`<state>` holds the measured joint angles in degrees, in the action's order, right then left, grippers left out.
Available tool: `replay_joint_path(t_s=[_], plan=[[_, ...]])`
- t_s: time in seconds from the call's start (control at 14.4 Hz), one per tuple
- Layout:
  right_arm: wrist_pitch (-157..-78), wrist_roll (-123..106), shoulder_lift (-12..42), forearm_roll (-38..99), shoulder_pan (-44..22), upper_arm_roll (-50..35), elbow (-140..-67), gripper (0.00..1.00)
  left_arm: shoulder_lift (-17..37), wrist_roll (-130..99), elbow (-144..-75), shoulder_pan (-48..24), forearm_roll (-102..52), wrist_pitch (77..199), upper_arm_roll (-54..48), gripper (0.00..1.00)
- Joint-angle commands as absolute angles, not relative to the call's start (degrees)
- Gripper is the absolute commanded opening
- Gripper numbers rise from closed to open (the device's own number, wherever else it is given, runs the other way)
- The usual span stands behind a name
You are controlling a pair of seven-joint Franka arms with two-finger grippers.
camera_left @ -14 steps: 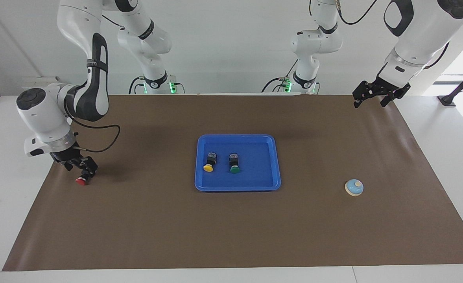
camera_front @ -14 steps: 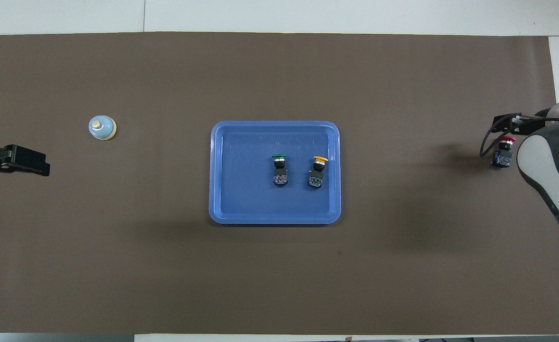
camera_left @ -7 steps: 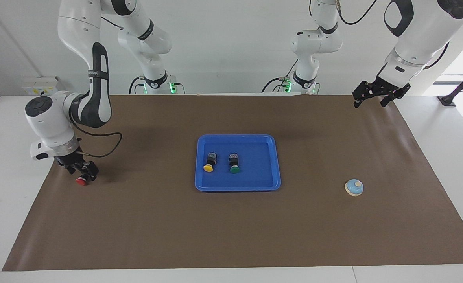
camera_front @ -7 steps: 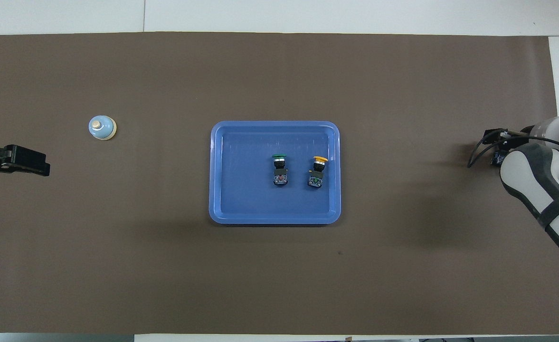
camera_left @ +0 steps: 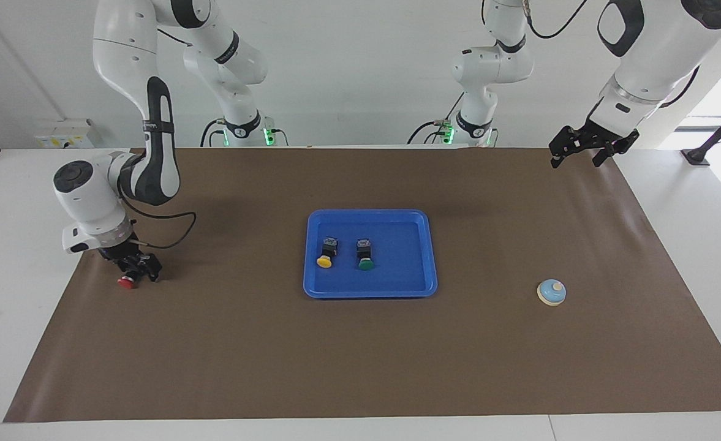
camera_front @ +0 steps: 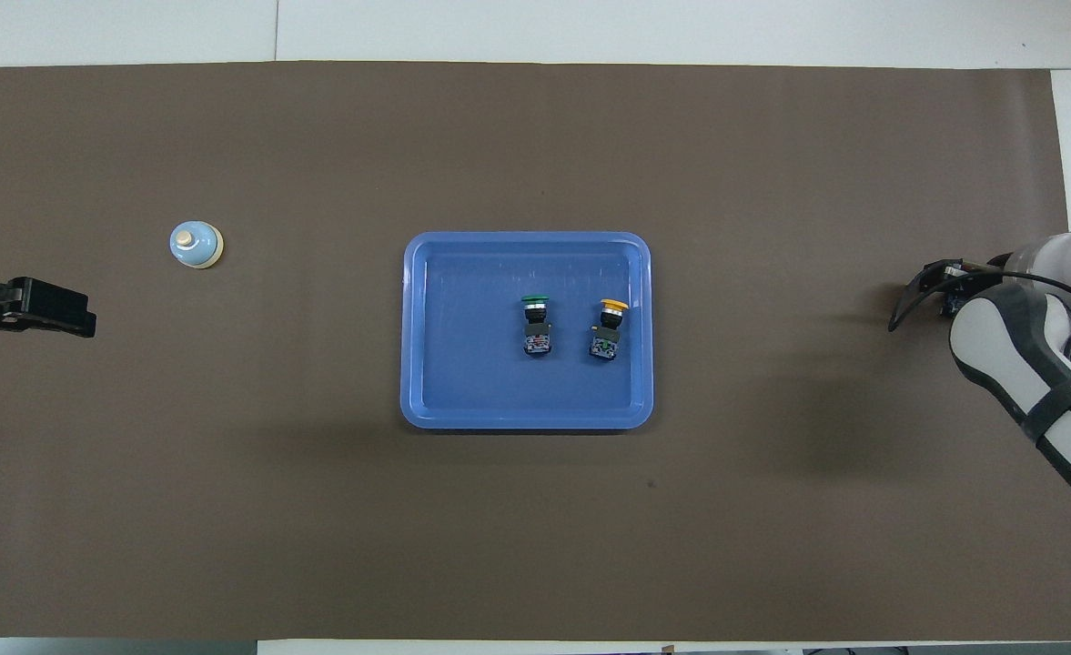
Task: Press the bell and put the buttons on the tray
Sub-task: 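Move the right gripper to the red-topped button and grasp it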
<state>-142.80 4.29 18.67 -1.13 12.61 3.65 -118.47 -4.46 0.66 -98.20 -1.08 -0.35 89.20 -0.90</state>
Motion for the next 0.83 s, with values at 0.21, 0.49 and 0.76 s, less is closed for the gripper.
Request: replay_joint_path(t_s=[0.21,0.49,0.76], plan=[[-138.7,1.1,17.6,-1.1,12.7,2.8,-116.9,0.0,-4.9,0.3,-97.9,-1.0,-0.8,88.4,-0.8,1.0],[-125.2,2.3,17.5,-0.4,8.9,2.3,-106.1,0.0,-4.9,0.3,-97.9,-1.0,-0.8,88.4,-0.8,1.0],[-111.5,11.9,18.8,0.0,0.1,2.2,-92.8,0.0,-4.9,0.3,-97.9,-1.0,-0.8,88.4,-0.8,1.0]])
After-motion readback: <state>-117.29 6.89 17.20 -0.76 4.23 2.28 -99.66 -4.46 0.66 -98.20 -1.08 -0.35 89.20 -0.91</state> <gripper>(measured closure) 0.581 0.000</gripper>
